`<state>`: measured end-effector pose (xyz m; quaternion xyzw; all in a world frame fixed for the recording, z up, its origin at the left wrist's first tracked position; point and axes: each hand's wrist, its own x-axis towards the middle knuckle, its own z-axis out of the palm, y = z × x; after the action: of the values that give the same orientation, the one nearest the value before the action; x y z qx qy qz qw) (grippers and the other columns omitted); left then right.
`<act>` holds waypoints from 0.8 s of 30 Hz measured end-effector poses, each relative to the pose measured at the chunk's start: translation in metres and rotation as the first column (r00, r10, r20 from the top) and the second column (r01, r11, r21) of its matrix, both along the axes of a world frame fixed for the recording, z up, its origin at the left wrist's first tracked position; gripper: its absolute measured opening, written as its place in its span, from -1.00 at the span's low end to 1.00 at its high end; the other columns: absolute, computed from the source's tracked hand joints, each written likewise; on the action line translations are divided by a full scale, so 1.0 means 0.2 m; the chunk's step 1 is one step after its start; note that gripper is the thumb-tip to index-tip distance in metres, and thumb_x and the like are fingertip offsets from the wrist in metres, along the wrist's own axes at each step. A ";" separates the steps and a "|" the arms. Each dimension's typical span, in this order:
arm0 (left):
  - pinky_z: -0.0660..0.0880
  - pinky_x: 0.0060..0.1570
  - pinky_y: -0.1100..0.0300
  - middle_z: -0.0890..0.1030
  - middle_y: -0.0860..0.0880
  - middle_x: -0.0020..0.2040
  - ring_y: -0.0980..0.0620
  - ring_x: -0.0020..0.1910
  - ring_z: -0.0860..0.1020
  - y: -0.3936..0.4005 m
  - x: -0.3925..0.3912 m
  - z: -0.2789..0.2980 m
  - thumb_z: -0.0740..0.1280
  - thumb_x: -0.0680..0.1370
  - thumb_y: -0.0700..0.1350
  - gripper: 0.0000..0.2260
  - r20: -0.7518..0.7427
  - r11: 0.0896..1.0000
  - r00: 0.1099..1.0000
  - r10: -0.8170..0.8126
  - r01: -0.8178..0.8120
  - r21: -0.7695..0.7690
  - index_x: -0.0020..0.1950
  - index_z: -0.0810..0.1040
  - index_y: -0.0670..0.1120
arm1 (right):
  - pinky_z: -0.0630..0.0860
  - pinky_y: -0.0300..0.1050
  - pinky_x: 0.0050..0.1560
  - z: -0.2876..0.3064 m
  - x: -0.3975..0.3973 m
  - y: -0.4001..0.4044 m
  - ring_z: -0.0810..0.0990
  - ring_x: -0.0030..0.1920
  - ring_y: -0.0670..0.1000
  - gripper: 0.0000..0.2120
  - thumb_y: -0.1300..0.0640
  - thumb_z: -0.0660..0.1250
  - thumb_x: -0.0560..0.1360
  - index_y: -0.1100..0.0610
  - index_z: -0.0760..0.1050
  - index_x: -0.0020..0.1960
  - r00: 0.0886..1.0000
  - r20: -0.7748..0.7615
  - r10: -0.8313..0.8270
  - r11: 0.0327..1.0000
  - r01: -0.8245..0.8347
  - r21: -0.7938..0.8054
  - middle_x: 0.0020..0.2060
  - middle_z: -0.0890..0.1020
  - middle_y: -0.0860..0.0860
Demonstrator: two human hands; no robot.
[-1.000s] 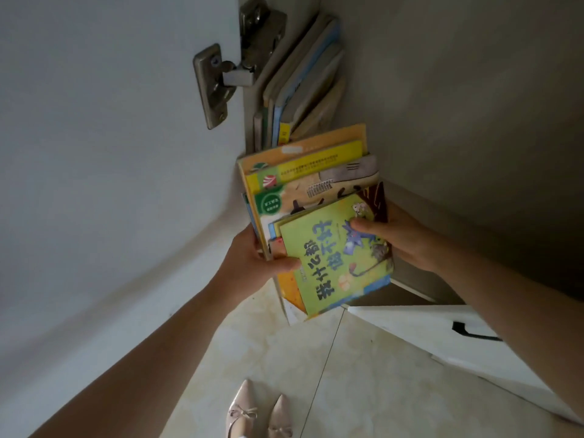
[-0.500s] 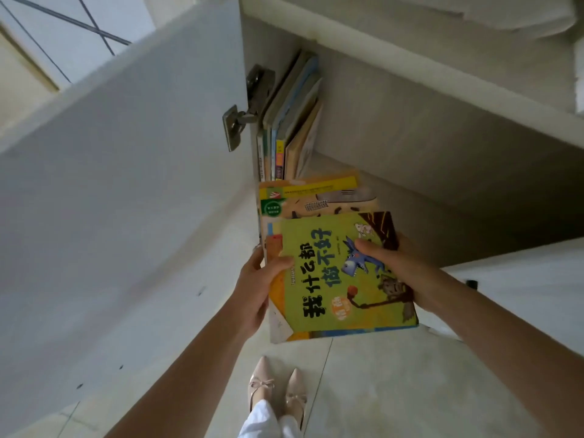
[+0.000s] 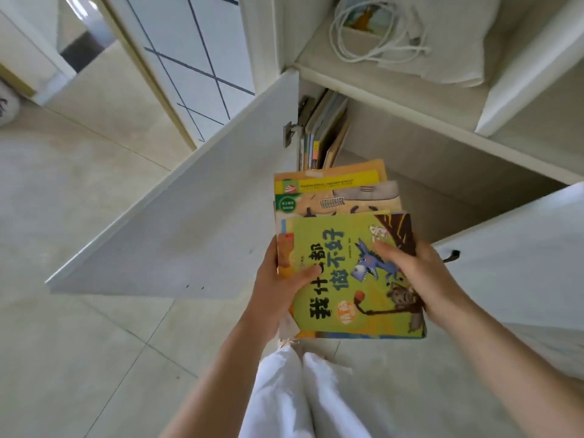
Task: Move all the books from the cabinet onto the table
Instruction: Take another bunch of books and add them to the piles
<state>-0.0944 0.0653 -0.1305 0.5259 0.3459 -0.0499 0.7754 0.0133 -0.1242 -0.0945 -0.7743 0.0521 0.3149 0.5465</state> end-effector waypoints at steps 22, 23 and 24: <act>0.64 -0.20 -0.07 0.66 -0.07 0.11 -0.13 -0.04 0.69 -0.68 -1.51 0.38 0.47 0.44 -0.26 -0.34 -0.009 0.456 0.457 0.890 -0.887 0.075 0.44 0.31 0.13 | 0.67 -0.03 -0.13 0.31 -0.94 0.18 0.67 0.01 -0.05 -0.63 0.13 0.37 0.51 -0.09 0.41 0.27 0.427 0.123 0.896 0.423 -0.904 0.057 0.05 0.65 -0.11; 0.64 -0.18 -0.10 0.66 -0.07 0.10 -0.14 -0.04 0.69 -0.71 -1.57 0.39 0.48 0.43 -0.25 -0.35 -0.006 0.421 0.422 0.907 -0.903 0.082 0.42 0.33 0.13 | 0.66 -0.11 -0.21 0.32 -1.01 0.18 0.68 -0.02 -0.09 -0.62 0.14 0.36 0.52 -0.07 0.39 0.29 0.390 0.136 0.910 0.386 -0.921 0.060 0.05 0.64 -0.12; 0.64 -0.16 -0.13 0.66 -0.08 0.10 -0.15 -0.03 0.69 -0.75 -1.64 0.39 0.50 0.41 -0.23 -0.36 -0.003 0.381 0.383 0.924 -0.920 0.086 0.40 0.35 0.14 | 0.64 -0.18 -0.28 0.33 -1.08 0.19 0.68 -0.06 -0.13 -0.60 0.15 0.35 0.52 -0.07 0.36 0.30 0.347 0.150 0.926 0.342 -0.938 0.061 0.05 0.63 -0.12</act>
<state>-0.4230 -0.0841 -0.0519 0.2708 0.6003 0.3879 0.6449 -0.2029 -0.0856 -0.0294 -0.6396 -0.4442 0.5380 0.3225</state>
